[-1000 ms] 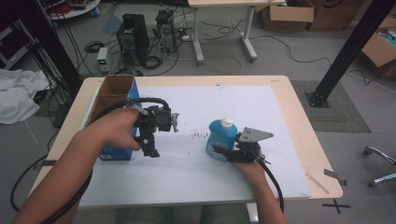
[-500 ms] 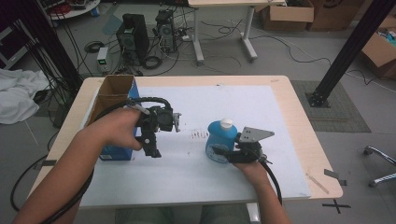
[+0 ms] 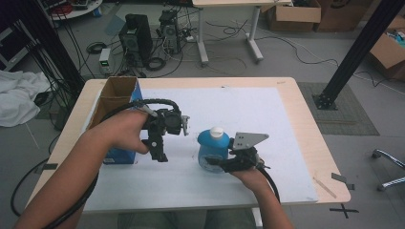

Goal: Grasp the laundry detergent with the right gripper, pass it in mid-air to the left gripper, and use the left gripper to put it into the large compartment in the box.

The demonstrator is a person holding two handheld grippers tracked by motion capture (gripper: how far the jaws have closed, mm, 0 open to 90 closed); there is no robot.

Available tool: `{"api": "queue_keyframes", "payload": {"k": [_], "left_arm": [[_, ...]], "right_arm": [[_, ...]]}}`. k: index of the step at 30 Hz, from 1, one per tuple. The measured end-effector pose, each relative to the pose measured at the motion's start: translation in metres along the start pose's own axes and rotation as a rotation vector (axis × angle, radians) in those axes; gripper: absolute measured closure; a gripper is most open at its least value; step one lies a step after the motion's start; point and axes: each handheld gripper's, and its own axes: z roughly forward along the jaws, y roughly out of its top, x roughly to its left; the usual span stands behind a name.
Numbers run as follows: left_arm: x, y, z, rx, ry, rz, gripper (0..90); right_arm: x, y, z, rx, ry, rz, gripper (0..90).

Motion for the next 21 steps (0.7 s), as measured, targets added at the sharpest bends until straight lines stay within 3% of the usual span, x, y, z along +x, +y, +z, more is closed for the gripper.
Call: {"api": "queue_keyframes", "payload": {"k": [10, 21], "left_arm": [[-0.001, 0.012, -0.001, -0.009, -0.015, 0.015, 0.1], [-0.002, 0.017, -0.004, -0.023, -0.021, 0.02, 0.1]], "right_arm": [[0.005, 0.017, 0.036, 0.019, 0.104, -0.033, 45.2], [0.01, 0.027, 0.064, 0.022, 0.181, -0.055, 45.7]]}}
